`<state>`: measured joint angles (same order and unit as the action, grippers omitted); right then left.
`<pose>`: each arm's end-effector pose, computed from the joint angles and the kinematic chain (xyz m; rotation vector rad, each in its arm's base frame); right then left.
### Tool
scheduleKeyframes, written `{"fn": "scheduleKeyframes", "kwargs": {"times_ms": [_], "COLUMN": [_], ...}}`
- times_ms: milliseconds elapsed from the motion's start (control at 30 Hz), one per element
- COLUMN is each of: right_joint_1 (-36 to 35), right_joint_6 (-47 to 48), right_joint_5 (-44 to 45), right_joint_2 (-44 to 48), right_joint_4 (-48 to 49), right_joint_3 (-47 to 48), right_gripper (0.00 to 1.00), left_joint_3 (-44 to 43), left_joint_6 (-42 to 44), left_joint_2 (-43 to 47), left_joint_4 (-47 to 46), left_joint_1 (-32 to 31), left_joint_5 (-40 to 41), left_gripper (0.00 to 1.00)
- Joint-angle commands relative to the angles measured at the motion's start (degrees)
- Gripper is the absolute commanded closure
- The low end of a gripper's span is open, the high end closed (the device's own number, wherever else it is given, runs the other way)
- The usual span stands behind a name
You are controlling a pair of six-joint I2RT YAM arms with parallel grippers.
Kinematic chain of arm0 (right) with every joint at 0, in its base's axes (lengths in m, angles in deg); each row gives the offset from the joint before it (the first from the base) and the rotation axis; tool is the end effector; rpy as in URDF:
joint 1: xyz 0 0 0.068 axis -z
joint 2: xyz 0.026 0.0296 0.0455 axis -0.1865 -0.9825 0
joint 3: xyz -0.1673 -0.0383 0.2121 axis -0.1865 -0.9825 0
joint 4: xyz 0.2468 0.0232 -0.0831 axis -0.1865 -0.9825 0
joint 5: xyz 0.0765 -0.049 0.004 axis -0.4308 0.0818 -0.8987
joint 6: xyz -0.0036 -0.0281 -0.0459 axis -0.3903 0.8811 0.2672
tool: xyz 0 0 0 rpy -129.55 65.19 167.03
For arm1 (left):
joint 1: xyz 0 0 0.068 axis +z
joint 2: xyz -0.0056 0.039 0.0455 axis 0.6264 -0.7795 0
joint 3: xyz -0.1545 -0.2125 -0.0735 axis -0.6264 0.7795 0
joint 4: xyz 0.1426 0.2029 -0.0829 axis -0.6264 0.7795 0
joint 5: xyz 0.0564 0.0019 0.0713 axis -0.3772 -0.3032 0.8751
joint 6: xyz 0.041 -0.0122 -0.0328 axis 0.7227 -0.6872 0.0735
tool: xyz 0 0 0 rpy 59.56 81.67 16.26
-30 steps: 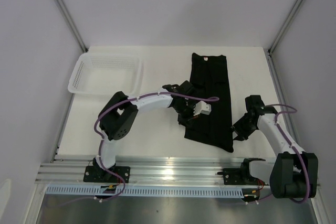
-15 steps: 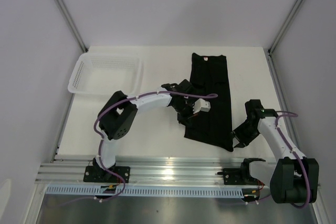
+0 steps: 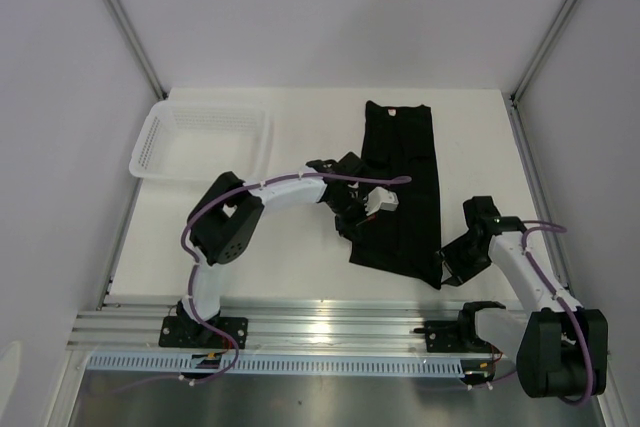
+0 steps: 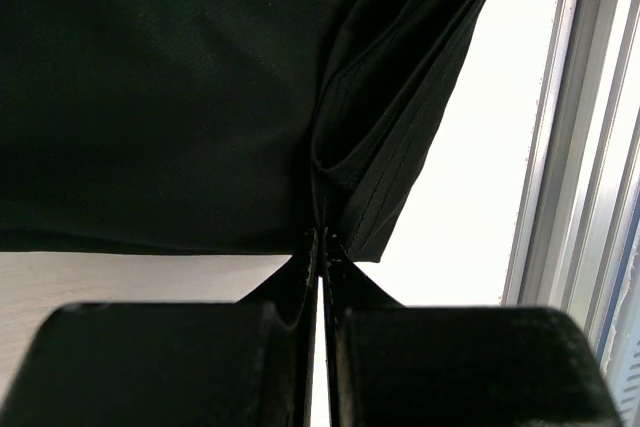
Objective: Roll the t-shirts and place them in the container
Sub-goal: Roll the tshirt
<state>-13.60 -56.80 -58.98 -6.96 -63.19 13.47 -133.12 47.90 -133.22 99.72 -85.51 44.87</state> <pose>0.1493 0.0115 0.1790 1.4235 2.7309 0.2513 0.2670 -0.3144 0.1683 1.7724 2.1310 -0.9778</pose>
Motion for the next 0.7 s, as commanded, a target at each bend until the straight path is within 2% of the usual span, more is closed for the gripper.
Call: {"fn": "scheduleKeyframes", "kwargs": {"times_ms": [0,367,567,667], "right_joint_1": [-0.6,-0.8,-1.4,-2.1], "right_joint_6": [-1.8,2.5,-1.8,-2.8], "right_joint_5": [0.6,4.5,-1.0,-1.7], "right_joint_2": [0.5,-0.5,0.7,0.8], "right_joint_4": [0.3,-5.1,3.1,4.3], "right_joint_3": [0.1,4.9,-3.0,-3.2], "right_gripper": [0.52,0.5,0.51,0.51], "left_joint_3": [0.4,0.3,0.5,0.3], "left_joint_6": [-1.1,-1.4,-2.0,-1.9], "left_joint_2": [-0.3,-0.9,-1.1,-1.0], "left_joint_4": [-0.6,-0.7,-0.7,-0.7], "left_joint_1": [0.8,1.4,1.5,1.5], "left_joint_5": [-0.8,-0.1,-0.7,-0.7], "left_gripper": [0.99,0.99,0.99,0.99]}}
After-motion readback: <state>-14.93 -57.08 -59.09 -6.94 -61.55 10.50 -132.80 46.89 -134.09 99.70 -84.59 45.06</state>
